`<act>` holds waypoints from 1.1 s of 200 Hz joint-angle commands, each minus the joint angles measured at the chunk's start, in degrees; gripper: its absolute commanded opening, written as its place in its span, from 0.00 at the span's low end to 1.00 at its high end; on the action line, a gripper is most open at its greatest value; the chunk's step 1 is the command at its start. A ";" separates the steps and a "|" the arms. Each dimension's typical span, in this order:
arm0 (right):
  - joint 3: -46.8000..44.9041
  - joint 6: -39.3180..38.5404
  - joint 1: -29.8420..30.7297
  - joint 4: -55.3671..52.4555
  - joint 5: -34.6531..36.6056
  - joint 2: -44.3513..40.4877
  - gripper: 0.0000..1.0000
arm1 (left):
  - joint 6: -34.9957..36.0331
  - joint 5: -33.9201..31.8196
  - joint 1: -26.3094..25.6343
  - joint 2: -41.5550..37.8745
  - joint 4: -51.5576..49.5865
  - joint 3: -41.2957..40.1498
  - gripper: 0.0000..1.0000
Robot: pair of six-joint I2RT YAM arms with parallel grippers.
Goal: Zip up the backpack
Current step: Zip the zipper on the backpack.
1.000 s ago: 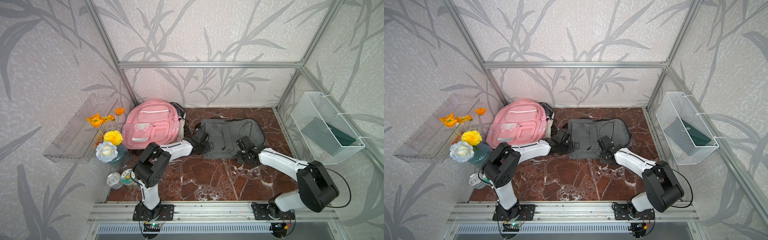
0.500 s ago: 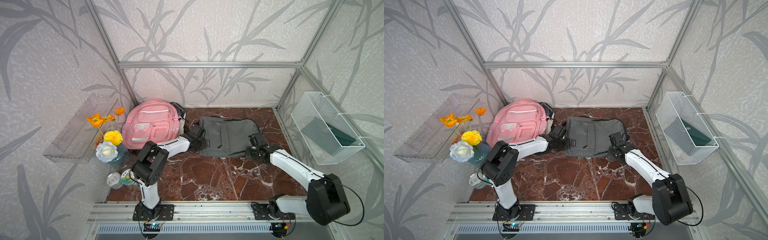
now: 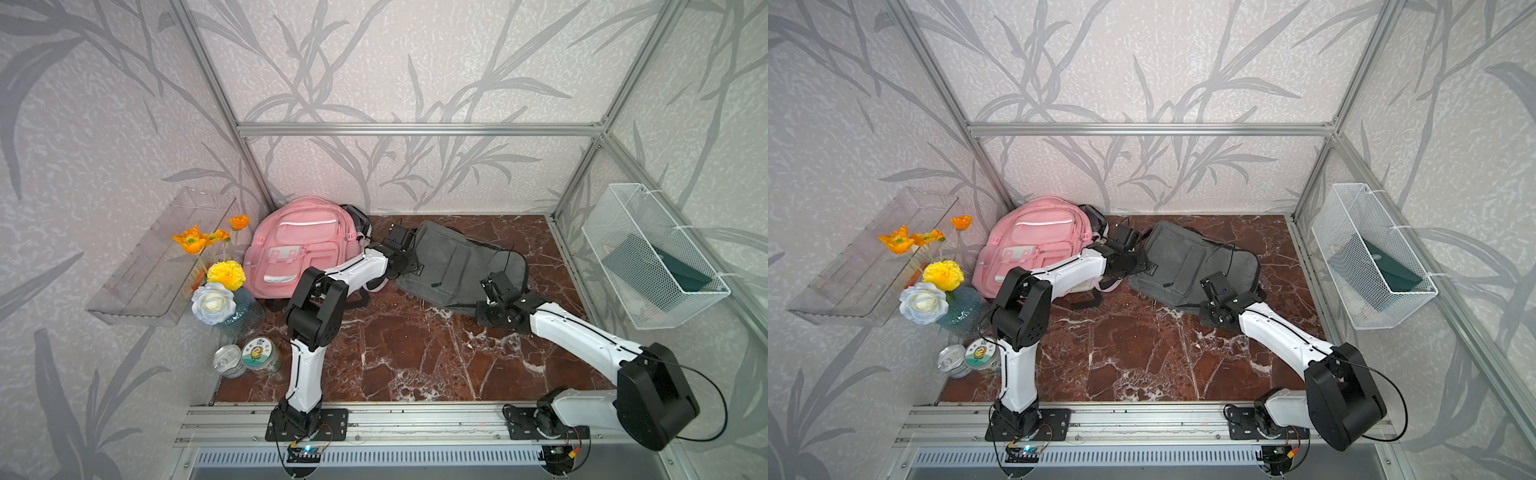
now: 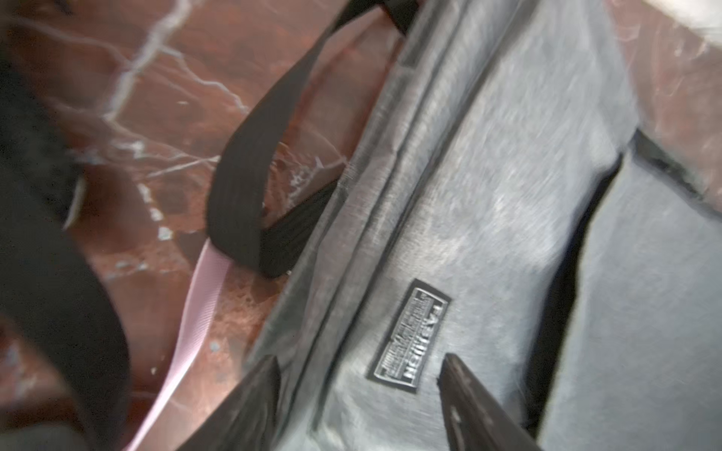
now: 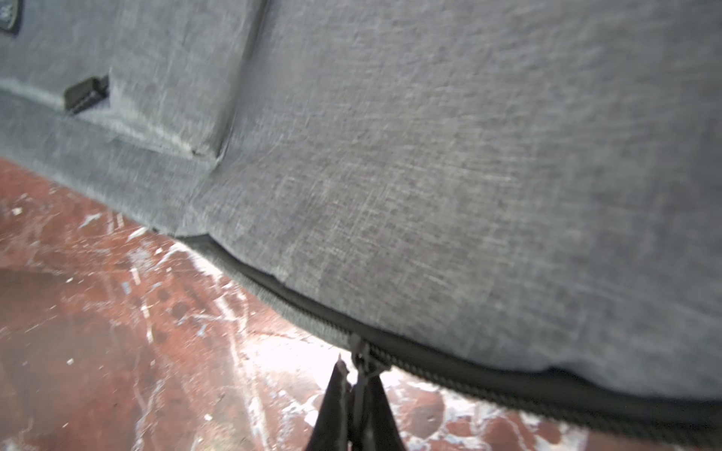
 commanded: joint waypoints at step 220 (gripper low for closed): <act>5.05 7.95 12.38 12.54 -6.14 14.45 0.00 | -27.59 9.99 -10.49 -13.52 35.60 -33.99 0.71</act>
